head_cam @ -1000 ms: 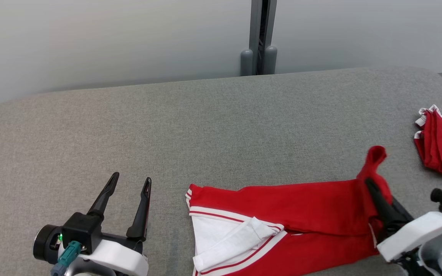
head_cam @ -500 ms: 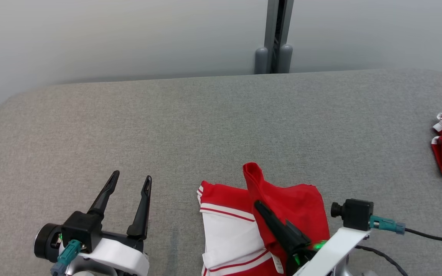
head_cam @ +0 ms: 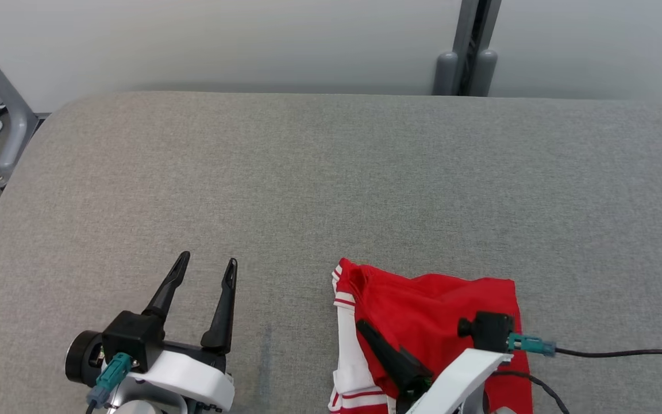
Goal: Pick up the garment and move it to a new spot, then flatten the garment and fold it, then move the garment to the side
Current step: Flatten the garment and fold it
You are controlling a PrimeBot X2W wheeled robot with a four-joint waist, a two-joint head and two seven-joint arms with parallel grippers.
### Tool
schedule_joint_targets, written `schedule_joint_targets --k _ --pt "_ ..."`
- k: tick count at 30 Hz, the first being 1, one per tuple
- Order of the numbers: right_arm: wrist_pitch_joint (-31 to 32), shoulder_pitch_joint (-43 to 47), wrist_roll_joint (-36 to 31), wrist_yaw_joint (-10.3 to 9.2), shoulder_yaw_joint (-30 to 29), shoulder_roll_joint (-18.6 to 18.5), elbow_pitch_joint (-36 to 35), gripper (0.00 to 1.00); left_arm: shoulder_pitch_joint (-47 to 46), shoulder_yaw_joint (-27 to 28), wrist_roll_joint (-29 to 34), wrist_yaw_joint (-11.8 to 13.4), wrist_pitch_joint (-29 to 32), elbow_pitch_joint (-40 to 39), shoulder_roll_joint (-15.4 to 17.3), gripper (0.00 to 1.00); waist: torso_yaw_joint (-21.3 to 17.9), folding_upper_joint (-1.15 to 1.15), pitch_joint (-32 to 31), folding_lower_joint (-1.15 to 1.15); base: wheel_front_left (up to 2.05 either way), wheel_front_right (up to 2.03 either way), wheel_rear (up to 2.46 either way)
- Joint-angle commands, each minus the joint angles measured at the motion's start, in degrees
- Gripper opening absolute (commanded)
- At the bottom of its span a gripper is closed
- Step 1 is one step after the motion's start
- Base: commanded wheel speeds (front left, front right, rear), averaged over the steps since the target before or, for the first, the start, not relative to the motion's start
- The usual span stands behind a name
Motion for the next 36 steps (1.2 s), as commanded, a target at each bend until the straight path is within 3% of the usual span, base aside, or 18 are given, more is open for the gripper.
schedule_joint_targets --k 1,2,6,11,17,20,21,25,29,33,36 --pt "-0.61 -0.92 0.44 -0.01 0.66 -0.25 1.59 0.34 -0.97 0.43 0.44 -0.32 -0.3 0.22 -0.12 1.0 0.66 0.0 0.38 0.0 0.0 0.0 0.0" --pt "-0.57 -1.12 1.86 -0.01 1.29 -0.24 3.05 1.0 -1.02 0.63 0.57 -0.49 -0.31 0.38 -0.31 1.0 0.86 0.0 0.45 0.0 0.0 0.0 0.0" --pt "-0.89 -3.31 4.96 0.0 3.92 -0.24 6.06 1.0 -0.87 1.89 1.11 -0.85 -0.3 0.47 -0.81 1.0 1.24 0.0 0.52 0.0 0.0 0.0 0.0" --pt "-3.06 -5.28 7.06 0.0 6.36 -0.24 4.21 1.0 0.35 3.25 1.92 -1.2 -0.31 0.57 -0.92 1.0 0.18 0.0 -0.1 0.0 0.0 0.0 0.0" --pt "-5.53 -7.41 3.48 -0.01 5.1 -1.63 1.5 1.0 1.12 4.12 2.65 -1.65 -0.32 0.12 -1.29 1.0 -2.07 0.0 -1.22 0.0 0.0 0.0 0.0" --pt "-7.66 -8.65 -2.15 -0.01 3.06 -5.02 0.12 1.0 1.49 4.59 3.02 -1.83 -0.32 -0.03 -1.58 1.0 -3.59 0.0 -2.02 0.0 0.0 0.0 0.0" --pt "-9.2 -9.26 -6.76 -0.01 1.1 -7.53 -0.62 1.0 1.71 4.94 3.28 -1.88 -0.31 -0.12 -1.81 1.0 -4.6 0.0 -2.6 0.0 0.0 0.0 0.0" --pt "-10.91 -8.45 -11.66 -0.01 -3.67 -10.1 -1.23 1.0 2.5 6.15 3.39 -1.63 -0.32 -0.6 -2.52 1.0 -6.32 0.0 -3.29 0.0 0.0 0.0 0.0" --pt "-12.25 -7.72 -23.13 -0.01 -10.17 -13.37 -0.65 1.0 3.48 8.27 4.03 -1.81 -0.32 -1.29 -3.51 1.0 -8.22 0.0 -3.95 0.0 0.0 0.0 0.0" --pt "-13.53 -5.57 -35.41 -0.01 -17.32 -14.66 -2.39 1.0 4.25 10.34 5.18 -2.41 -0.31 -1.75 -4.95 1.0 -9.09 0.0 -4.29 0.0 0.0 0.0 0.0" --pt "-14.33 -2.74 -41.19 -0.01 -23.28 -12.57 -4.46 1.0 5.26 12.12 6.51 -2.92 -0.32 -1.86 -6.59 1.0 -9.51 0.0 -4.73 0.0 0.0 0.0 0.0"
